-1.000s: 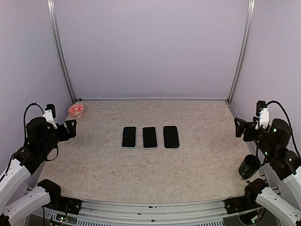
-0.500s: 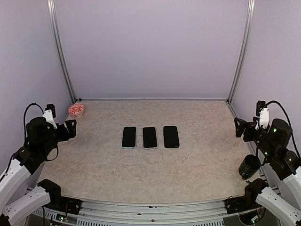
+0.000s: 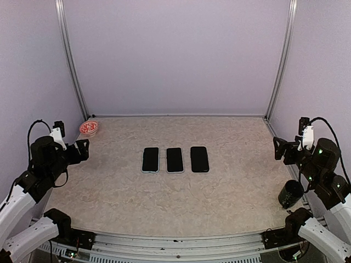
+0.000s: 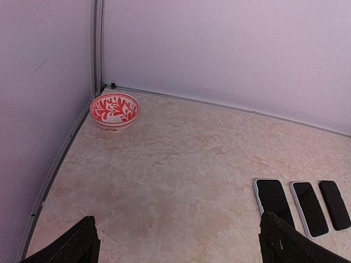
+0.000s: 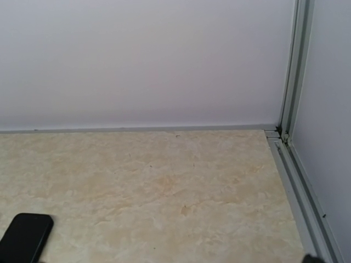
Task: Put the phone into the phone case
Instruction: Reset both arms
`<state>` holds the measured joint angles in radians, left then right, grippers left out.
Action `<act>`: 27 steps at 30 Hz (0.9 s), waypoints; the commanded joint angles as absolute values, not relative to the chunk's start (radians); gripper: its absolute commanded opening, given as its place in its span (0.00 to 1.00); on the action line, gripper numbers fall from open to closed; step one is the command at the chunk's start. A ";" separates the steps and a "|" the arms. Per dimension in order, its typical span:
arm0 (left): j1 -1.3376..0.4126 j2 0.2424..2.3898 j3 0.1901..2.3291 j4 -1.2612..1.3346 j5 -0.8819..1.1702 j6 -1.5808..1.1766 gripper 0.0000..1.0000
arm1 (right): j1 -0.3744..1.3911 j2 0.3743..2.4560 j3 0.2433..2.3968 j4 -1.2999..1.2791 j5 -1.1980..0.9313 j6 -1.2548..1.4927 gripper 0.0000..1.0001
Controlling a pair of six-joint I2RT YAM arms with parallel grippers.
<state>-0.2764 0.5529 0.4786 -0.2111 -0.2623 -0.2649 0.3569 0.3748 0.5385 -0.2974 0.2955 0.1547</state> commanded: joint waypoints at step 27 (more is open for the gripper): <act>-0.281 0.555 0.480 -0.201 -0.269 -0.263 0.99 | 0.352 0.357 0.563 -0.300 0.300 0.200 0.99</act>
